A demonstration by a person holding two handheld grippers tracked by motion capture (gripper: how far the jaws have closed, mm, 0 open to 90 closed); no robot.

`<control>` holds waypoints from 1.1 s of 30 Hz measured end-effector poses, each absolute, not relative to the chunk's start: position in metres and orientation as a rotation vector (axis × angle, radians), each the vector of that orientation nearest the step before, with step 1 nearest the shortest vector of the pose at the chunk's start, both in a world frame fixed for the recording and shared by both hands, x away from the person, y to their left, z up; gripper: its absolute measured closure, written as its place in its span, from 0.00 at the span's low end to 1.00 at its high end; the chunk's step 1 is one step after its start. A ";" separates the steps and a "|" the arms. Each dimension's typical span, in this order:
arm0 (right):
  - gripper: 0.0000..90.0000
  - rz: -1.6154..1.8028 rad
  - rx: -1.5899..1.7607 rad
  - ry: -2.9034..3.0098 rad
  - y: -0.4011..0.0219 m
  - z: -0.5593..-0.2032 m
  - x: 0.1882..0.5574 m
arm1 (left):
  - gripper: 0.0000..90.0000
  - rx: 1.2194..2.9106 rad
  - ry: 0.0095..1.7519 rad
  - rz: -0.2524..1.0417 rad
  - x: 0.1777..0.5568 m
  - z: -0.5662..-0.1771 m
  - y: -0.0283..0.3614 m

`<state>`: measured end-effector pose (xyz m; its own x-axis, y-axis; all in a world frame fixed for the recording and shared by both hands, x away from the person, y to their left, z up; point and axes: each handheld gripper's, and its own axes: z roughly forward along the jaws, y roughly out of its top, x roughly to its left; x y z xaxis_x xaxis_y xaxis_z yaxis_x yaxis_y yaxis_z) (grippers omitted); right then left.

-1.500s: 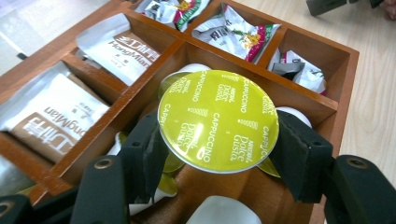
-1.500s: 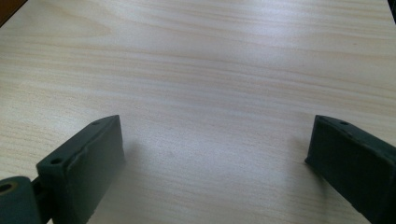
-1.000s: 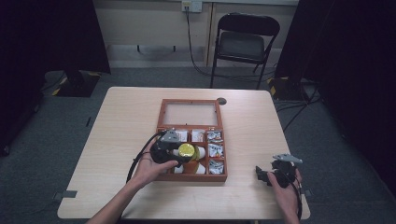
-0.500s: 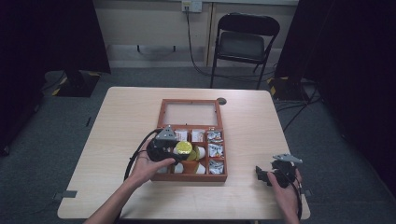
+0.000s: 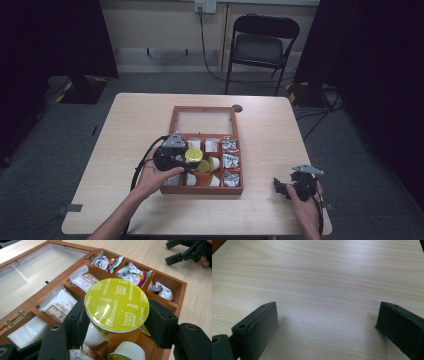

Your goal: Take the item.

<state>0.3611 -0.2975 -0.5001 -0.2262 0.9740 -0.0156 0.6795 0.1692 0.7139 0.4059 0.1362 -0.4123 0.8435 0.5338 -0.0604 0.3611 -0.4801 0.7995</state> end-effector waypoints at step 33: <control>0.03 0.815 1.558 1.974 -0.298 -0.500 0.361 | 0.43 2.013 0.741 0.318 0.409 -0.388 0.184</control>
<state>0.3611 -0.2975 -0.5001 -0.2262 0.9740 -0.0159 0.6794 0.1694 0.7140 0.4093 0.1841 -0.3881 0.7836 0.6173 -0.0696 0.3745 -0.3801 0.8457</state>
